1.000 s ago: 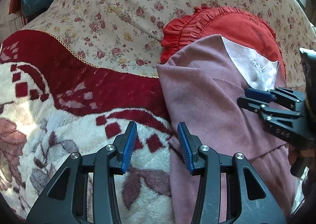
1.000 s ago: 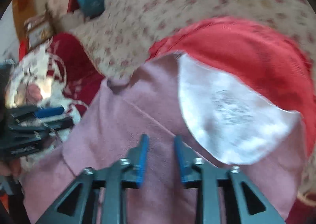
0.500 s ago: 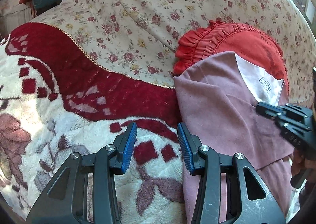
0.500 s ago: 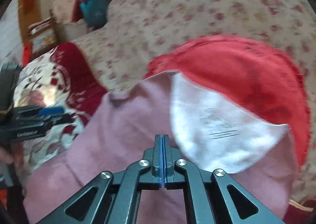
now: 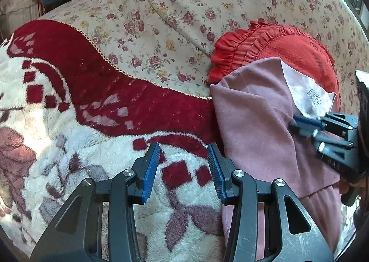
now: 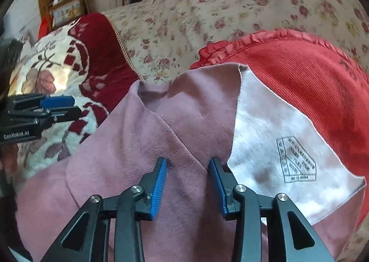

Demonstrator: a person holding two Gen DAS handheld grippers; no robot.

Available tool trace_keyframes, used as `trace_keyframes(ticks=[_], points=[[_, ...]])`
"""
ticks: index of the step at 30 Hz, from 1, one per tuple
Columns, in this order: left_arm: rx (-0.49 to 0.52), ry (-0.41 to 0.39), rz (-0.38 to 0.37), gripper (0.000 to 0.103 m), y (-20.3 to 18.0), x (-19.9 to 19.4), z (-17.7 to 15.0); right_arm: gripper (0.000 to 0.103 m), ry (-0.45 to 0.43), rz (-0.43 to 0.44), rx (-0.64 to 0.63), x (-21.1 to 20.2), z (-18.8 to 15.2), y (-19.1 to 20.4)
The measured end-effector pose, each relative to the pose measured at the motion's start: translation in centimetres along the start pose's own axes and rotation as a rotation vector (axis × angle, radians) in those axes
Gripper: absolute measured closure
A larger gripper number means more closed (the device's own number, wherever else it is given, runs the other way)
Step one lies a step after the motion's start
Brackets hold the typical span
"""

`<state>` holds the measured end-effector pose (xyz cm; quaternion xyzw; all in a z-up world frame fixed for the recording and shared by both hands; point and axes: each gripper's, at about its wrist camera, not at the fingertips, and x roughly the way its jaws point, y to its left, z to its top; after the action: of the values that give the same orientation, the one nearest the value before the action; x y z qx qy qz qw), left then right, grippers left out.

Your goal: Fold small clothes

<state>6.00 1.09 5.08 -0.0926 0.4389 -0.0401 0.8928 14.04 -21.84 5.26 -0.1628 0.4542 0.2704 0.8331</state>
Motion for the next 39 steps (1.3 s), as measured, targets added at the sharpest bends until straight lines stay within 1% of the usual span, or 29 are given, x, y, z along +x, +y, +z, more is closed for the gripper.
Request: trace_keyframes(ticks=[2,4,6,7,8,9,10,12,14,15,17,18,19,20,22,23,25,27,28,30,31,32,33,34,35,36,37,39], points=[[-0.004,-0.005,-0.001,0.061,0.1,-0.2,0.1,0.099,-0.035,-0.017,-0.009,-1.2,-0.1,0.2],[-0.012,-0.01,-0.004,0.061,0.2,-0.3,0.2,0.099,-0.087,-0.063,-0.011,-2.9,-0.4,0.1],[-0.021,-0.014,-0.006,0.061,0.3,-0.5,0.3,0.099,-0.125,-0.094,0.033,-4.4,-0.7,-0.9],[-0.023,-0.016,-0.006,0.061,0.2,-0.5,0.3,0.099,-0.131,-0.138,0.056,-4.7,-0.9,-1.5],[-0.026,-0.013,-0.005,0.061,0.1,-0.4,0.3,0.099,-0.12,-0.188,0.072,-4.5,-1.0,-2.1],[-0.028,-0.009,-0.007,0.061,-0.1,-0.4,0.3,0.099,-0.099,-0.188,0.096,-3.9,-1.1,-2.7],[-0.027,-0.003,-0.014,0.061,-0.4,-0.3,0.3,0.099,-0.079,-0.164,0.139,-2.9,-1.2,-3.3],[-0.017,0.0,-0.028,0.061,-1.0,-0.4,0.2,0.098,-0.07,-0.14,0.174,-1.8,-1.4,-3.5],[0.003,-0.008,-0.032,0.061,-1.7,-0.7,0.2,0.097,-0.066,-0.108,0.22,-2.7,-1.9,-4.0],[0.009,-0.011,-0.036,0.061,-2.1,-0.8,0.2,0.094,-0.081,-0.092,0.245,-3.9,-2.4,-4.4],[0.01,-0.013,-0.062,0.061,-2.8,-1.0,0.3,0.085,-0.123,-0.103,0.322,-6.9,-4.5,-5.7],[0.013,-0.017,-0.07,0.061,-3.1,-1.1,0.4,0.073,-0.132,-0.131,0.361,-8.4,-6.0,-6.6],[0.024,-0.024,-0.078,0.061,-3.6,-1.3,0.4,0.065,-0.128,-0.167,0.386,-9.6,-7.7,-7.5],[0.037,-0.03,-0.083,0.061,-4.1,-1.4,0.4,0.065,-0.111,-0.232,0.411,-10.9,-9.8,-8.5],[0.071,-0.043,-0.095,0.061,-5.2,-1.5,0.2,0.065,-0.08,-0.335,0.449,-12.1,-12.7,-9.8],[0.086,-0.042,-0.096,0.061,-5.7,-1.5,0.1,0.065,-0.067,-0.347,0.497,-12.6,-14.6,-10.8],[0.115,-0.028,-0.094,0.061,-6.7,-1.1,-0.3,0.065,-0.05,-0.316,0.575,-12.7,-16.8,-12.1],[0.142,-0.012,-0.087,0.061,-7.3,-0.6,-0.9,0.065,-0.049,-0.313,0.621,-12.5,-17.9,-12.6],[0.161,-0.002,-0.07,0.061,-7.6,-0.3,-1.3,0.065,-0.06,-0.295,0.642,-12.2,-18.3,-12.9],[0.197,0.013,-0.035,0.06,-7.8,0.3,-2.0,0.065,-0.044,-0.261,0.662,-11.3,-18.2,-13.2],[0.206,0.008,-0.028,0.059,-7.7,0.4,-2.3,0.065,-0.032,-0.244,0.663,-10.8,-18.1,-13.2],[0.211,-0.004,-0.016,0.051,-7.6,0.5,-2.3,0.065,-0.025,-0.238,0.667,-10.3,-18.2,-13.2],[0.211,-0.009,-0.003,0.046,-7.4,0.5,-2.3,0.066,-0.029,-0.237,0.675,-10.0,-18.2,-13.2],[0.209,-0.014,0.013,0.046,-7.2,0.5,-2.2,0.079,-0.04,-0.226,0.686,-9.8,-18.4,-13.5],[0.207,-0.018,0.025,0.046,-6.9,0.6,-2.1,0.089,-0.051,-0.211,0.7,-9.7,-18.5,-13.8],[0.198,-0.021,0.045,0.046,-6.5,0.8,-2.0,0.098,-0.058,-0.216,0.711,-9.7,-18.4,-13.9],[0.183,-0.016,0.064,0.046,-5.9,1.1,-2.0,0.098,-0.074,-0.224,0.72,-10.0,-18.3,-14.1],[0.145,0.017,0.065,0.046,-4.6,1.9,-2.3,0.099,-0.128,-0.243,0.726,-11.1,-17.9,-14.3]])
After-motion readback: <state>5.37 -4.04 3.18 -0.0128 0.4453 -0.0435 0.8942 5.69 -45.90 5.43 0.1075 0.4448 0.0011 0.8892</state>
